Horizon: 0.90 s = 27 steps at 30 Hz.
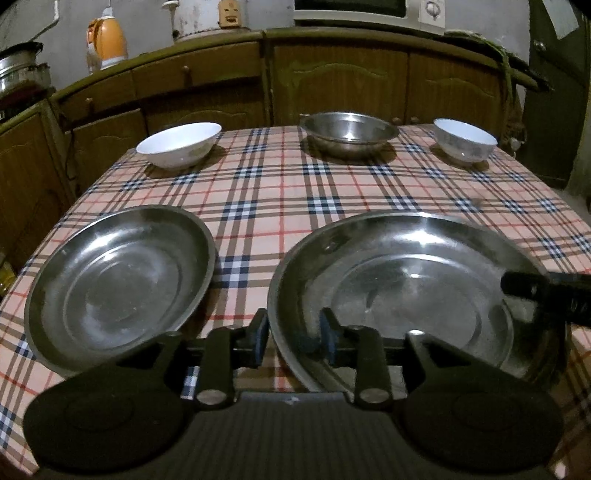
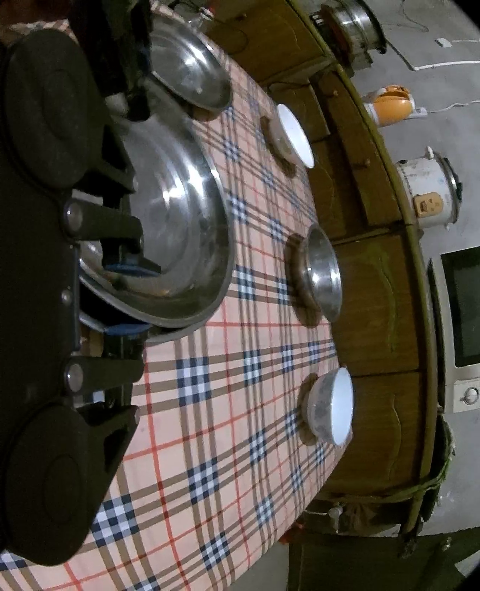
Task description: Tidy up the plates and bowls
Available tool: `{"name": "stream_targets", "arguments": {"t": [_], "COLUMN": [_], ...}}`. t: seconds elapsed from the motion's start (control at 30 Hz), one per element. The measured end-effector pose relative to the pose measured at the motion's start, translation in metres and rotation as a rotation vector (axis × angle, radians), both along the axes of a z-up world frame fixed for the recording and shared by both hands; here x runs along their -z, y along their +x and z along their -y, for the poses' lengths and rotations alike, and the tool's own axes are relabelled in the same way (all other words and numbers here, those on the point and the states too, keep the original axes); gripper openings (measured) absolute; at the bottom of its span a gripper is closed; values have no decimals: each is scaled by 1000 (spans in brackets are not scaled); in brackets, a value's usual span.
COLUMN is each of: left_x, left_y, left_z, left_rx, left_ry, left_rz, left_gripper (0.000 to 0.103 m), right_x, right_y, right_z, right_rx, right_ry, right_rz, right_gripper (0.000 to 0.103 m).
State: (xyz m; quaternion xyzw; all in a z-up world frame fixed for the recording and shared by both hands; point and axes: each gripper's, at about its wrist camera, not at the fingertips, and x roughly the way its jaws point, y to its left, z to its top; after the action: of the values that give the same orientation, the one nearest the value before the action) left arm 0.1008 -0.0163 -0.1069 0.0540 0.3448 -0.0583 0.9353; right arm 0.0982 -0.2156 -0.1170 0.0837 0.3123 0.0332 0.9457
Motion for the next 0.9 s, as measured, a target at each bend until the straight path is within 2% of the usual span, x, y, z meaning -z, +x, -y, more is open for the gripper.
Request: {"name": "stream_targets", "arguments": {"t": [0.07, 0.2, 0.3, 0.4, 0.47, 0.63, 0.7, 0.9], "left_x": [-2, -8, -15, -25, -31, -43, -47, -51], "left_y": [-2, -4, -6, -8, -11, -14, -17, -20], "left_z": [2, 0, -4, -7, -10, -20, -26, -51], "left_rx": [3, -5, -15, -24, -30, -54, -68, -117], "left_ry": [7, -1, -20, -25, -33, -37, -40, -47], "left_rz": [9, 19, 23, 35, 47, 59, 70, 76], "left_gripper": [37, 46, 48, 51, 57, 59, 64, 66], "right_x": [-4, -13, -23, -33, -38, -48, -52, -57], "right_y": [-1, -5, -9, -11, -12, -13, -13, -10], "right_z": [0, 5, 5, -1, -8, -28, -36, -67], "right_rx": [18, 44, 44, 14, -11, -63, -83, -155], "right_ry": [-23, -39, -39, -19, -18, -2, 7, 8], "right_rz": [12, 40, 72, 92, 102, 115, 117, 115], "right_gripper": [47, 47, 47, 48, 48, 51, 53, 55]}}
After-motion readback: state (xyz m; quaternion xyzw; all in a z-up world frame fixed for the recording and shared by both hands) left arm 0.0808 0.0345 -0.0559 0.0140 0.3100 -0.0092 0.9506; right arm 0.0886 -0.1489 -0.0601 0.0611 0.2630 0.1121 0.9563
